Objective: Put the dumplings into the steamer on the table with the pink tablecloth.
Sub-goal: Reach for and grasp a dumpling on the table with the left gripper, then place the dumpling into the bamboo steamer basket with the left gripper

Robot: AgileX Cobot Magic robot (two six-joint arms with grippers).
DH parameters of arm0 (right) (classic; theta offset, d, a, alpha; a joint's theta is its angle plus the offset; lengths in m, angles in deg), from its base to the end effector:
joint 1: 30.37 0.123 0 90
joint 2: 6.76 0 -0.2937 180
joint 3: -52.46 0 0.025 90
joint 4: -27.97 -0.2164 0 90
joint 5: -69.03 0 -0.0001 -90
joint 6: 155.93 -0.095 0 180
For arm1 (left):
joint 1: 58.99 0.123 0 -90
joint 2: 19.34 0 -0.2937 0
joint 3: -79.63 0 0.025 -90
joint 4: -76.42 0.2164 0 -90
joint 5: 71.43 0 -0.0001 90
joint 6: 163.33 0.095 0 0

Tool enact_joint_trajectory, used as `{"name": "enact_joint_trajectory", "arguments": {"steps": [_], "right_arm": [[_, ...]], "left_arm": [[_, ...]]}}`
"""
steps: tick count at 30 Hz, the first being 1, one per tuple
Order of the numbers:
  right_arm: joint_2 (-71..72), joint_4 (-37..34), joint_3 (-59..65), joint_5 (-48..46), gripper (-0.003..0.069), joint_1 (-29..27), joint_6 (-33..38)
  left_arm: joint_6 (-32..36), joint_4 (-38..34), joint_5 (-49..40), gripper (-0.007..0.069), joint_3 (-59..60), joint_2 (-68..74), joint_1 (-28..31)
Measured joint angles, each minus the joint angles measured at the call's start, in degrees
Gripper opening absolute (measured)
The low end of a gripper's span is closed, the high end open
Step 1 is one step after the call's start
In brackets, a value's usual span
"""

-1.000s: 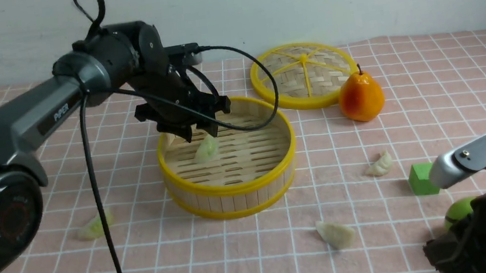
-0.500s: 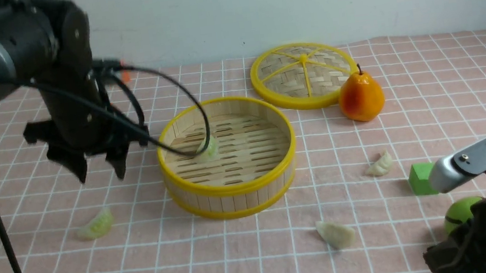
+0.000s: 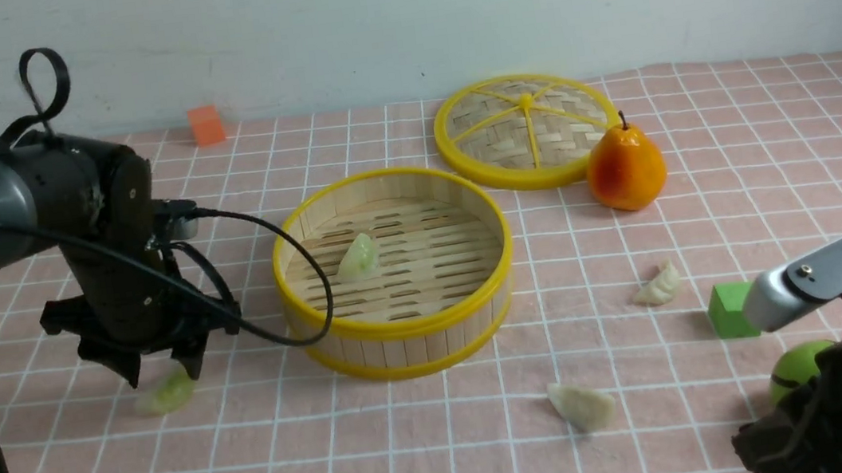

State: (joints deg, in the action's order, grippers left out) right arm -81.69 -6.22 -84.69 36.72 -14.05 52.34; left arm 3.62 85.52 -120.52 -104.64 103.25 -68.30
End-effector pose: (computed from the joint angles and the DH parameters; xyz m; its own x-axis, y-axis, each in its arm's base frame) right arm 0.1629 0.0775 0.2532 -0.8016 -0.2071 -0.5608 -0.4096 0.8736 0.2629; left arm 0.3784 -0.0505 0.1979 -0.9709 0.0355 -0.2367 0.0149 0.9960 0.0881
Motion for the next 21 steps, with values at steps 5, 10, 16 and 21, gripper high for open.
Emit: {"name": "enact_joint_trajectory", "arguments": {"steps": [5,10,16,21], "right_arm": [[0.0,0.0,0.0,0.0,0.0059,0.0,0.0],[0.0,-0.1,0.0,0.0,0.0064,0.0,0.0],[0.0,-0.2,0.0,0.5,0.0068,0.0,0.0],[0.0,-0.2,0.0,1.6,0.0072,0.0,0.0]], "left_arm": [[4.3,-5.8,-2.9,0.0253,0.0,1.2,0.3],[5.0,-8.1,-6.4,0.0202,-2.1,0.2,-0.1],[6.8,-11.7,-9.3,0.0202,-11.0,-6.9,-4.7],[7.2,-15.5,-6.8,0.0202,-15.1,-6.9,-11.2]]}}
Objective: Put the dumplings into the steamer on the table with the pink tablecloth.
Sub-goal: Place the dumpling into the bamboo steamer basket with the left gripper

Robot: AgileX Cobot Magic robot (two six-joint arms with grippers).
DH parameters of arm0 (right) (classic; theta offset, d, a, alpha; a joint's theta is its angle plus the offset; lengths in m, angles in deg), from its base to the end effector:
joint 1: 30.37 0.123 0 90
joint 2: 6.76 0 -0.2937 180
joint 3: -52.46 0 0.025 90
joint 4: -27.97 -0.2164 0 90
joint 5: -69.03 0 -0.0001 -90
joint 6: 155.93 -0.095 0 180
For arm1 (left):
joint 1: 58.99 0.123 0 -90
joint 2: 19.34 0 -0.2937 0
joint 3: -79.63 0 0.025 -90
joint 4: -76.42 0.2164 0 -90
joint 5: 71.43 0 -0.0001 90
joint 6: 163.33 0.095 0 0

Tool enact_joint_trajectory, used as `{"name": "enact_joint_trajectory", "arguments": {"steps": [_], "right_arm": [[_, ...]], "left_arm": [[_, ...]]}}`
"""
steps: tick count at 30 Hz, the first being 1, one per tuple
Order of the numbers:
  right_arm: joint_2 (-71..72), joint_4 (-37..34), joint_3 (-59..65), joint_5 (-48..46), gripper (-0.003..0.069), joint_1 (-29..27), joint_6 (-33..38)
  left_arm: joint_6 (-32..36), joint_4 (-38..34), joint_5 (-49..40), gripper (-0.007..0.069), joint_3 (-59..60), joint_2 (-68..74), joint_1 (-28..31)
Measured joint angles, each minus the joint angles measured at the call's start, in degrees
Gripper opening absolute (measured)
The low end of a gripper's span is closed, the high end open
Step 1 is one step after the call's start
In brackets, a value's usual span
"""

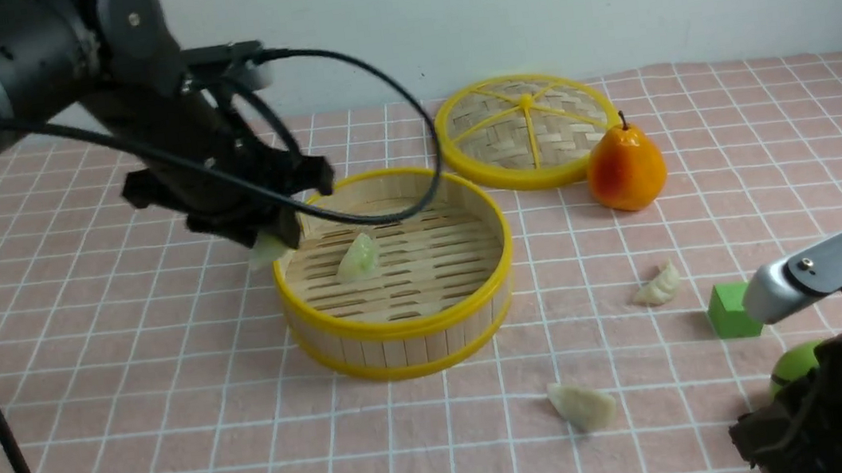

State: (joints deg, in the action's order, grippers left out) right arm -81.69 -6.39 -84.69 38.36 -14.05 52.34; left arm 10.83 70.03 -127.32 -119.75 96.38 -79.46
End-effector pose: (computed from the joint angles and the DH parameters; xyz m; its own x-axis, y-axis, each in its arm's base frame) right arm 0.1654 0.0770 0.2543 -0.7910 -0.1935 -0.5804 -0.4021 0.8794 0.2549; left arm 0.3619 -0.1444 0.3049 -0.8802 0.1544 -0.4488 0.2478 0.9560 -0.1571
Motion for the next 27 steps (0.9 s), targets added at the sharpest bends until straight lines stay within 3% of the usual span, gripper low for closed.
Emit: {"name": "enact_joint_trajectory", "arguments": {"steps": [4,13,21,27], "right_arm": [[0.0,0.0,0.0,0.1,0.0076,0.0,0.0],[0.0,0.0,0.0,-0.1,0.0077,0.0,0.0],[0.0,0.0,0.0,-0.1,0.0083,0.0,0.0],[0.0,0.0,0.0,-0.1,0.0087,0.0,0.0]], "left_arm": [[0.0,0.2,4.1,0.0202,-0.2,5.0,-3.9],[0.0,2.1,8.3,0.0209,-0.2,13.5,-4.7],[0.0,2.3,9.6,0.0432,-2.4,13.5,-4.7],[0.0,2.5,10.3,0.0443,-3.7,13.5,-4.7]]}}
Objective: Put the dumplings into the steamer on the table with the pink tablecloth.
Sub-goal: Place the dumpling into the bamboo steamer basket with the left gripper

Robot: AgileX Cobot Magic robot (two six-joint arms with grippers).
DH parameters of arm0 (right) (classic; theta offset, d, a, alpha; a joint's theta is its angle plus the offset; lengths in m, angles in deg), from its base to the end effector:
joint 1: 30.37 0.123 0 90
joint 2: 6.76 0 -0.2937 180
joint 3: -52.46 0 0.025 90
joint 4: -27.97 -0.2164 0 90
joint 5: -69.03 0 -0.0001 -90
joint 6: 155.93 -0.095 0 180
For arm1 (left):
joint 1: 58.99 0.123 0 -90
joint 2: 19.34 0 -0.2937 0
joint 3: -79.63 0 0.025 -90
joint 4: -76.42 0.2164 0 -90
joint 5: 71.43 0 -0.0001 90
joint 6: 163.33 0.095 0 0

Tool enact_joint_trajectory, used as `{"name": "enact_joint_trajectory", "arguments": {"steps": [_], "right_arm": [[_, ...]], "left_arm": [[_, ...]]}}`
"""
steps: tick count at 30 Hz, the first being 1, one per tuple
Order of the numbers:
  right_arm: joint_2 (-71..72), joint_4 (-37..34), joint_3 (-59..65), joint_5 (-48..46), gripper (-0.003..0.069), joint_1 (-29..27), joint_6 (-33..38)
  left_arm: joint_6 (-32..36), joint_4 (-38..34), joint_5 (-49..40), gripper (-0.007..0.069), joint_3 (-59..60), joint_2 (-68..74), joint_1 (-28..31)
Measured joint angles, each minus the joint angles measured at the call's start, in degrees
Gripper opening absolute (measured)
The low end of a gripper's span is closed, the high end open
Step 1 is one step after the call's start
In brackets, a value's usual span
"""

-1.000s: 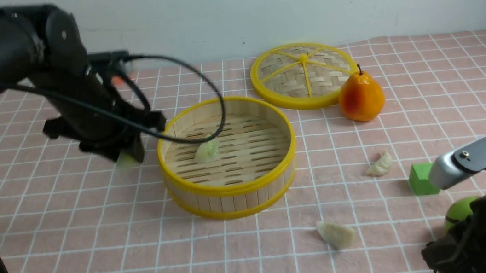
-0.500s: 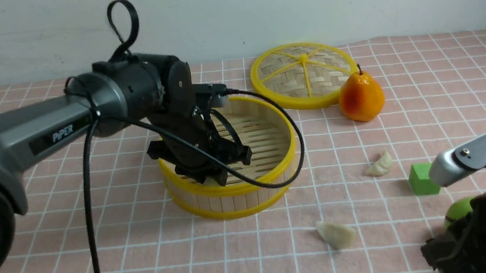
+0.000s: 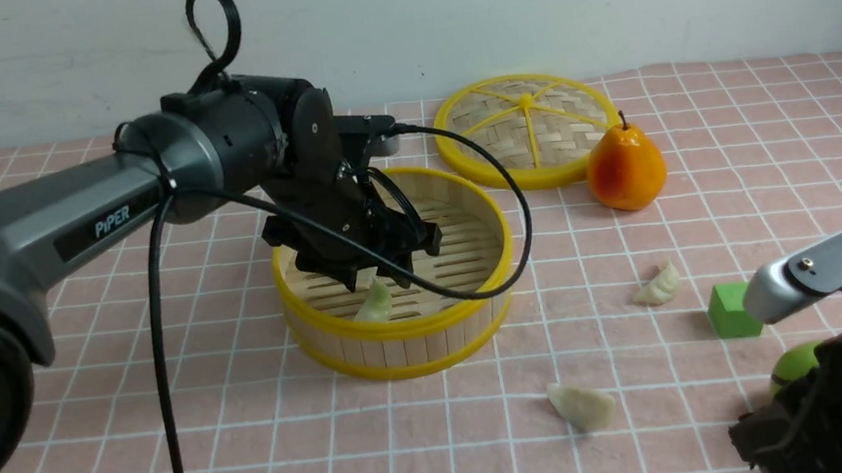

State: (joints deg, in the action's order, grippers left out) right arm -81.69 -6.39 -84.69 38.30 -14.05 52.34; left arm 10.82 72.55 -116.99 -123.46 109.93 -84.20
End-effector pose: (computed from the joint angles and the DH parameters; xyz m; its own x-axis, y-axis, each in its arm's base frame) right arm 0.1653 0.0770 0.2543 -0.7914 -0.1939 -0.5797 -0.4024 0.8792 0.2552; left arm 0.4012 -0.1940 0.2305 -0.8540 0.2377 -0.4629 0.3226 0.9398 -0.1126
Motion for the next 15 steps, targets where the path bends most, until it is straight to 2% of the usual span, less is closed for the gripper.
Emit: {"name": "enact_joint_trajectory", "arguments": {"steps": [6,10,15], "right_arm": [[0.0,0.0,0.0,0.0,0.0095,0.0,0.0],[0.0,0.0,0.0,0.0,0.0096,0.0,0.0],[0.0,0.0,0.0,0.0,0.0102,0.0,0.0]], "left_arm": [[-0.5,0.3,2.1,0.0323,0.0,0.9,0.0],[-3.4,1.4,5.5,0.0220,0.0,1.0,0.0],[-7.5,5.4,6.7,0.0208,0.0,1.0,0.0]]}}
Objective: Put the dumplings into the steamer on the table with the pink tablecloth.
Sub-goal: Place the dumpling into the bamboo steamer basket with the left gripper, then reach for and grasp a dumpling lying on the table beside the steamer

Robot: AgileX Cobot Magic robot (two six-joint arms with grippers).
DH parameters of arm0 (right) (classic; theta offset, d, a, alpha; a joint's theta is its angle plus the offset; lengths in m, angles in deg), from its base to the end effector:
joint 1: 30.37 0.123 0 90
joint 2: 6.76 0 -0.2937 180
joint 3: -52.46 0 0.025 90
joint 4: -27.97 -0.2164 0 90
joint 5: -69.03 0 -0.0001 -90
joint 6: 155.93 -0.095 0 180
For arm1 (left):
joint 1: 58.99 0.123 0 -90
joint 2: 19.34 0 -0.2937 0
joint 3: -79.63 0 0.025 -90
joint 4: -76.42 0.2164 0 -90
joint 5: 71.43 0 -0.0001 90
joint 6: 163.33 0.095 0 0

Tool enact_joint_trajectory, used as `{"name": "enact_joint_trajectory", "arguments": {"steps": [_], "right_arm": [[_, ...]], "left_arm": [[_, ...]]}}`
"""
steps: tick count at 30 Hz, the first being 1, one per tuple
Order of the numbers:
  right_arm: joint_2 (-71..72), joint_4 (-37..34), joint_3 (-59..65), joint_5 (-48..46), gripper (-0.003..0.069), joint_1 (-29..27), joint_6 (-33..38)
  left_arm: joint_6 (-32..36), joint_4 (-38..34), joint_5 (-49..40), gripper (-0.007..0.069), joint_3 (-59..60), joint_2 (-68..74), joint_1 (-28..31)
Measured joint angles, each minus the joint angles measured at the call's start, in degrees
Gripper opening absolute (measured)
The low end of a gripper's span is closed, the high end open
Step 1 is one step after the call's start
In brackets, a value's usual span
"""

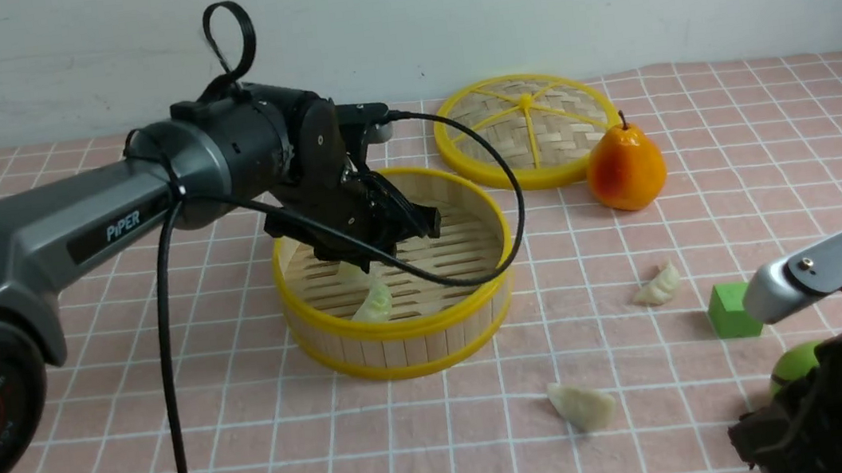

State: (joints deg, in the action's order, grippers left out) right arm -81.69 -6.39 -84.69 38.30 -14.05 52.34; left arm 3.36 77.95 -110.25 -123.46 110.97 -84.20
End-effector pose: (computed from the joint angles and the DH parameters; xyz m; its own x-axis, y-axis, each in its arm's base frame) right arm 0.1653 0.0770 0.2543 -0.7914 -0.1939 -0.5797 -0.4024 0.8792 0.2552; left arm 0.4142 -0.1933 0.2279 -0.8212 0.1546 -0.5492 0.2506 0.9625 -0.1037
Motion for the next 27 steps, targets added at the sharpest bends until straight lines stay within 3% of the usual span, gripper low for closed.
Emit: {"name": "enact_joint_trajectory", "arguments": {"steps": [7,11,16,22,25,27], "right_arm": [[0.0,-0.5,0.0,0.0,0.0105,0.0,0.0],[0.0,-0.8,0.0,0.0,0.0106,0.0,0.0],[-2.1,-0.7,-4.4,-0.7,0.0134,0.0,-3.7],[-14.2,6.5,-20.7,-2.1,0.0302,-0.5,-12.3],[-21.9,9.3,-28.4,-2.1,0.0374,-3.0,-16.0],[-27.6,9.4,-33.4,-2.1,0.0397,-5.9,-19.0]], "left_arm": [[-1.9,4.9,2.3,0.0229,0.0,0.0,0.0],[-4.4,5.1,-3.4,0.0234,-1.8,-1.9,-0.1],[0.3,4.8,-13.9,0.0230,-3.7,-13.8,-0.4],[1.9,2.4,-16.4,0.0073,1.8,-34.9,-0.5],[2.2,0.8,-16.2,-0.0014,11.2,-44.1,-0.5],[2.6,1.0,-15.8,-0.0014,20.2,-49.8,-0.5]]}}
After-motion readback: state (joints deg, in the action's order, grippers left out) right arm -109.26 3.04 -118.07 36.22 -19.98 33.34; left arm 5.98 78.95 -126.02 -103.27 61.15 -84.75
